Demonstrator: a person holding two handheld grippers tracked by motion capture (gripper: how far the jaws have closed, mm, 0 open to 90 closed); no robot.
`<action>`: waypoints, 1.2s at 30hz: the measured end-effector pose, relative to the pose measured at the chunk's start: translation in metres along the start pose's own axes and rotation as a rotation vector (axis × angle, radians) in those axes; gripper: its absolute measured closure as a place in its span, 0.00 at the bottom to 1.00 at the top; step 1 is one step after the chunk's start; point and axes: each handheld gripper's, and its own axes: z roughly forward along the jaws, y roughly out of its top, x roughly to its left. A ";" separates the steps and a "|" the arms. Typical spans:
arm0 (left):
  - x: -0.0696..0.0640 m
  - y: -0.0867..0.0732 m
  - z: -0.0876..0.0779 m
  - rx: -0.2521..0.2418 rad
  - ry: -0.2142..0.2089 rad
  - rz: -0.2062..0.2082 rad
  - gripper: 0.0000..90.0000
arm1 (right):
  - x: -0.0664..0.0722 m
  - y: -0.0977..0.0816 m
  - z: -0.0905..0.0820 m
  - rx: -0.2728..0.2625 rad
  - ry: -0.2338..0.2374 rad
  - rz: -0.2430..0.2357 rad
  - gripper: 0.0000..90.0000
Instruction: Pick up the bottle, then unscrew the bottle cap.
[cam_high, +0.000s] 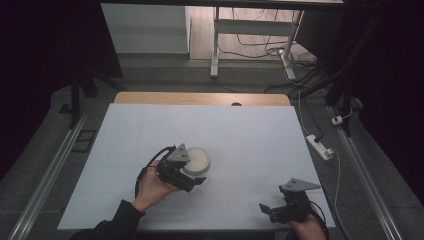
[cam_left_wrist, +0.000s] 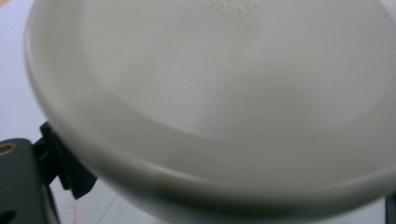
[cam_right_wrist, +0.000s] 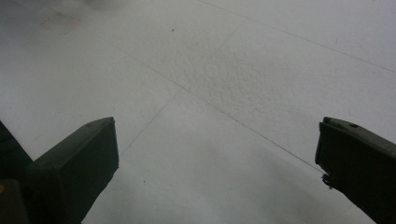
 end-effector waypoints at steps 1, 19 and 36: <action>-0.001 0.000 0.000 -0.002 -0.001 0.000 0.08 | 0.000 0.000 0.000 0.000 0.000 0.000 0.00; -0.002 -0.001 0.000 0.003 0.002 0.008 0.08 | 0.000 0.000 -0.002 -0.021 0.002 0.000 0.00; -0.001 -0.001 0.001 0.005 0.008 0.012 0.08 | 0.009 0.010 -0.006 -0.097 0.043 -0.021 0.00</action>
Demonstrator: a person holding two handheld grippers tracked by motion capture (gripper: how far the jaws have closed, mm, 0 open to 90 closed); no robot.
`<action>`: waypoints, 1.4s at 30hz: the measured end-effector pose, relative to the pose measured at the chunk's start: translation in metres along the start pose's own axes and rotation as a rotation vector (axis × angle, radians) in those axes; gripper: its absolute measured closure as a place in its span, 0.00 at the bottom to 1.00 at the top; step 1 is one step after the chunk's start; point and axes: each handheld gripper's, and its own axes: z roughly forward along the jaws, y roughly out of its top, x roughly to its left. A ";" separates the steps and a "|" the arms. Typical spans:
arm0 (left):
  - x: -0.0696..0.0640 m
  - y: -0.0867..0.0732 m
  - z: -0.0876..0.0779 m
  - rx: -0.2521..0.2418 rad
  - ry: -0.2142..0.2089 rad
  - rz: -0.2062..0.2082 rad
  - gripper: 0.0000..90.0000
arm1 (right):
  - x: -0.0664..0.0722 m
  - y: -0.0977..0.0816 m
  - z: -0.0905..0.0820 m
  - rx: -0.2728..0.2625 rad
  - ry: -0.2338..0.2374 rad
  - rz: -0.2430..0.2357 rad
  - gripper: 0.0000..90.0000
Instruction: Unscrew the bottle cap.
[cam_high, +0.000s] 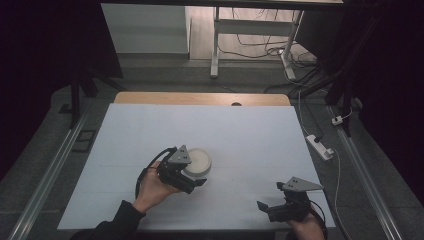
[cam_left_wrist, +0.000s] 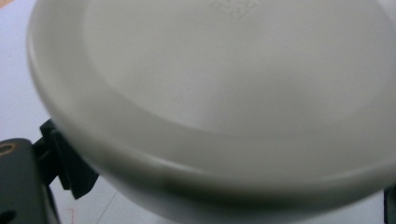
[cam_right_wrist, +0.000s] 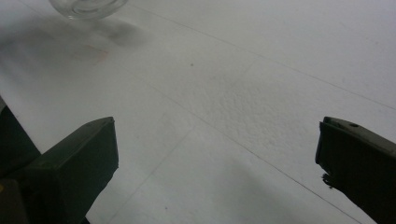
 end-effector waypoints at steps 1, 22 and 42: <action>0.000 0.000 0.000 0.000 -0.001 0.001 0.08 | 0.001 0.001 0.001 -0.003 0.005 -0.003 0.00; 0.001 0.000 0.000 -0.010 0.003 -0.006 0.08 | 0.021 0.022 0.013 -0.027 0.076 -0.074 0.00; 0.001 -0.001 0.002 -0.017 -0.008 0.005 0.08 | 0.042 0.059 0.031 -0.085 0.193 -0.120 0.00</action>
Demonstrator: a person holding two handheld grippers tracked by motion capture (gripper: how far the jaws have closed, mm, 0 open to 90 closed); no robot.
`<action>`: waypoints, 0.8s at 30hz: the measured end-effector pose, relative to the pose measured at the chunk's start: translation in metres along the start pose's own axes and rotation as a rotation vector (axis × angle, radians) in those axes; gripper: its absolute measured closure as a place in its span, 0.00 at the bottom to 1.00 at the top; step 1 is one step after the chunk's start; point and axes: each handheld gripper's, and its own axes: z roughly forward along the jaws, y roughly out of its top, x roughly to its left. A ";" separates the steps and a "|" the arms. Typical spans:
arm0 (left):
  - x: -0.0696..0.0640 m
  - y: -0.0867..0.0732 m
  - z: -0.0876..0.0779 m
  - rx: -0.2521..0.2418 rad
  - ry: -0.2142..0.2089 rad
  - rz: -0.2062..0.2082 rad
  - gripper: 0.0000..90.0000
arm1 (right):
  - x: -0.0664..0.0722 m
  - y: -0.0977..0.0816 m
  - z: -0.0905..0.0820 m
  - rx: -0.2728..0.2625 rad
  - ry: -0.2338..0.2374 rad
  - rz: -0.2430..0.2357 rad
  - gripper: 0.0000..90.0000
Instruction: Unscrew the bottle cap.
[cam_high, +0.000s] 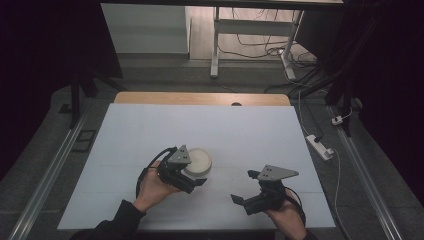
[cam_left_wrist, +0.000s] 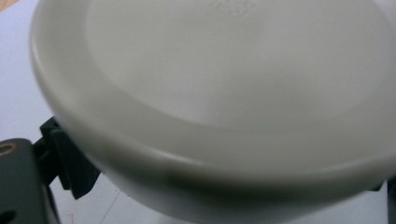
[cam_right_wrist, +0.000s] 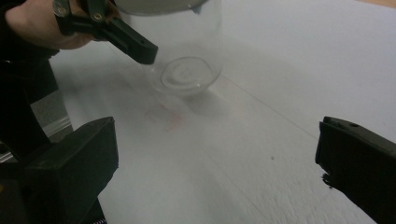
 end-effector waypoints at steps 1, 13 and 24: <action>0.000 0.000 0.000 0.000 -0.001 0.001 0.08 | 0.000 0.000 0.000 0.000 0.000 0.000 0.00; -0.001 0.001 -0.002 -0.006 -0.010 0.014 0.08 | 0.010 0.024 0.017 0.028 0.026 -0.042 0.00; -0.001 0.001 -0.002 -0.003 -0.011 0.016 0.08 | 0.014 0.042 0.035 0.039 0.041 -0.074 0.00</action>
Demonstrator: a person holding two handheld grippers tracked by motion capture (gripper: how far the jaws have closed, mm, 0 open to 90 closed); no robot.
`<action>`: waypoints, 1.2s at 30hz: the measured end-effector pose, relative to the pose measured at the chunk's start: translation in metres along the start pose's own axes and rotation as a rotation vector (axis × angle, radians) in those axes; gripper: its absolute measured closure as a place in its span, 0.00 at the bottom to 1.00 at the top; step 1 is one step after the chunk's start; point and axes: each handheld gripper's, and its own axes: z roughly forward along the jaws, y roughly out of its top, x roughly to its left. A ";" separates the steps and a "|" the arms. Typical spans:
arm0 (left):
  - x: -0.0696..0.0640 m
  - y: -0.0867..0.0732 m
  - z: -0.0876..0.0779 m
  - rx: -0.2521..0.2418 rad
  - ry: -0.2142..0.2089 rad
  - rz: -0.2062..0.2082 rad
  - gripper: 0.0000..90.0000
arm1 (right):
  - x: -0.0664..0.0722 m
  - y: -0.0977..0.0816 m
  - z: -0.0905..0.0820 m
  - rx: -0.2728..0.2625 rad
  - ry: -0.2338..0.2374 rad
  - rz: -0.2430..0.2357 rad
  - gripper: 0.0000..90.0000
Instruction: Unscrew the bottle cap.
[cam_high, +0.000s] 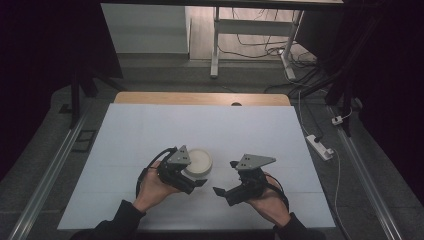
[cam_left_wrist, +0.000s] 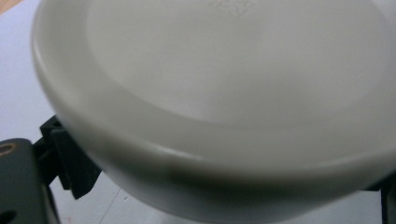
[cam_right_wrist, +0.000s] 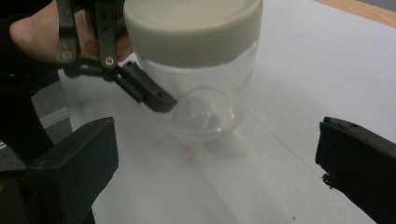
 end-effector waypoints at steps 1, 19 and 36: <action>0.000 0.000 0.000 0.001 -0.001 0.000 0.08 | 0.000 0.000 0.000 0.000 0.000 0.000 0.00; 0.000 0.000 0.001 -0.003 -0.011 -0.004 0.08 | 0.000 0.026 0.021 -0.022 0.009 -0.013 0.00; -0.001 0.001 -0.001 -0.008 -0.021 0.002 0.08 | 0.008 0.047 0.052 -0.021 0.012 -0.033 0.00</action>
